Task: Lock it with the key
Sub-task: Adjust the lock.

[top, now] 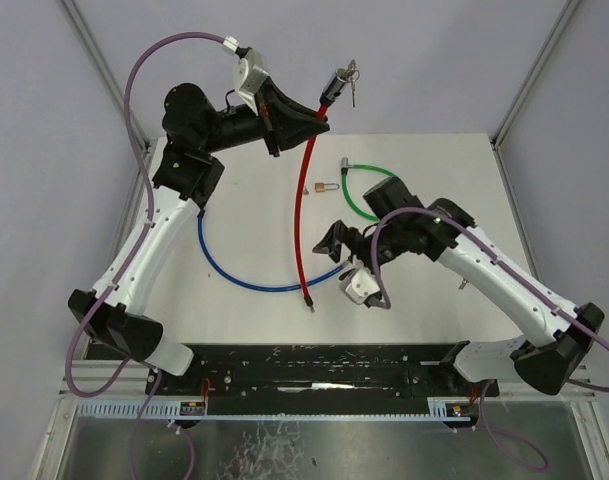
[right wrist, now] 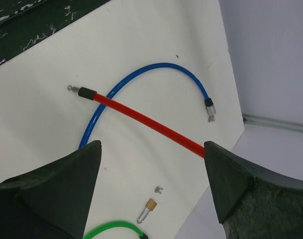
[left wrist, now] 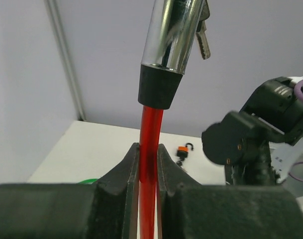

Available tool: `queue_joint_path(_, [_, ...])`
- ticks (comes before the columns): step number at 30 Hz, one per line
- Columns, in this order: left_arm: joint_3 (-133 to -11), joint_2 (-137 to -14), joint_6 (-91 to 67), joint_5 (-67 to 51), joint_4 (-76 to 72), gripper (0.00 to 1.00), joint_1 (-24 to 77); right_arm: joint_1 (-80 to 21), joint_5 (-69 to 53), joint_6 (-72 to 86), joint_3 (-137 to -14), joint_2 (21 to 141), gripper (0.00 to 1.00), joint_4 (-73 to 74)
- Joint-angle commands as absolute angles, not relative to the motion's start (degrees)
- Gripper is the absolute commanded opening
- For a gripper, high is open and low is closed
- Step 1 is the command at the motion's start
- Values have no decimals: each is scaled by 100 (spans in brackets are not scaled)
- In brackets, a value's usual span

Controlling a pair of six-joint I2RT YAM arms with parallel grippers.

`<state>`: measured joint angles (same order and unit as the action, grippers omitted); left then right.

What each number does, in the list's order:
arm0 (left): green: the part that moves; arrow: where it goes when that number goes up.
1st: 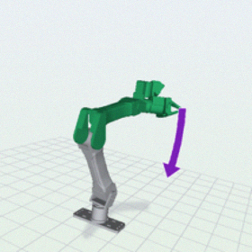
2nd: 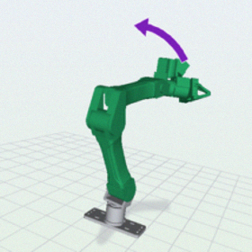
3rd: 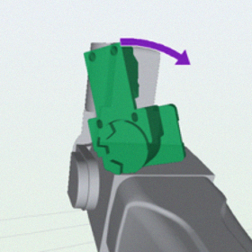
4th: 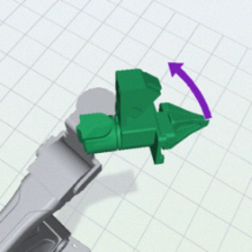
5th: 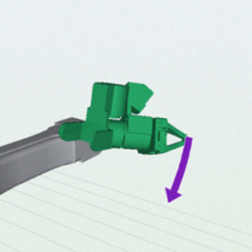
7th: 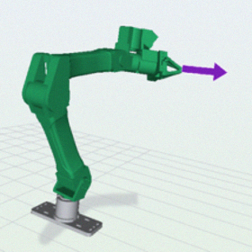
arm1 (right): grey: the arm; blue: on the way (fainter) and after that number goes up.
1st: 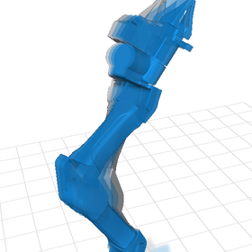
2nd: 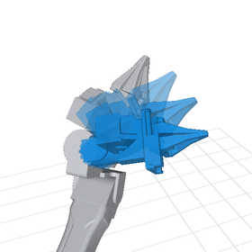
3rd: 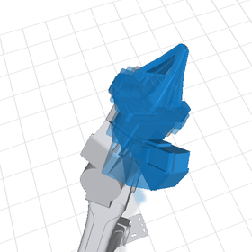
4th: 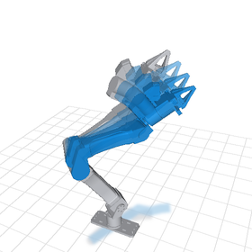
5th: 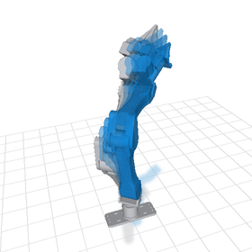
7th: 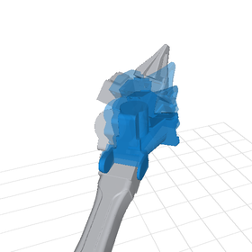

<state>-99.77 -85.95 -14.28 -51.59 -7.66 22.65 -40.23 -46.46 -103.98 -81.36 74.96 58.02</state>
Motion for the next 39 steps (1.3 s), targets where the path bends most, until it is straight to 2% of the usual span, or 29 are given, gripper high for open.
queue_joint_path(1, [-10232, -8686, -2029, -5709, -1424, 0, 2242, -4694, -3393, -10804, -7902, 7783, 88, 5372])
queue_joint_path(7, [-10176, -8784, -2261, -5861, -1594, 0, 2242, -5513, -1842, -10831, -7249, 8162, 84, 4281])
queue_joint_path(11, [-10158, -8815, -2334, -5966, -1653, 0, 2243, -5828, -1065, -10864, -6745, 8325, 84, 3532])
queue_joint_path(14, [-10108, -8815, -2469, -6068, -1823, 0, 2239, -5947, -816, -10885, -6481, 8432, 83, 3044])
queue_joint_path(21, [-10086, -8840, -2713, -6260, -2024, 0, 2241, -6089, -273, -11354, -5775, 8625, 73, 1994])
queue_joint_path(27, [-10075, -8859, -2963, -6354, -2251, 0, 2241, -6133, 8, -11766, -5447, 8795, 70, 1371])
queue_joint_path(32, [-9908, -8767, -3090, -6429, -2498, 0, 2246, -6213, 43, -11858, -5199, 8822, 62, 1127])
queue_joint_path(34, [-9835, -8715, -3019, -6441, -2483, 0, 2243, -6216, 22, -11783, -5169, 8771, 55, 1103])
queue_joint_path(39, [-9629, -8592, -2636, -6407, -2246, 0, 2241, -6215, -265, -11100, -5494, 8562, 23, 1589])
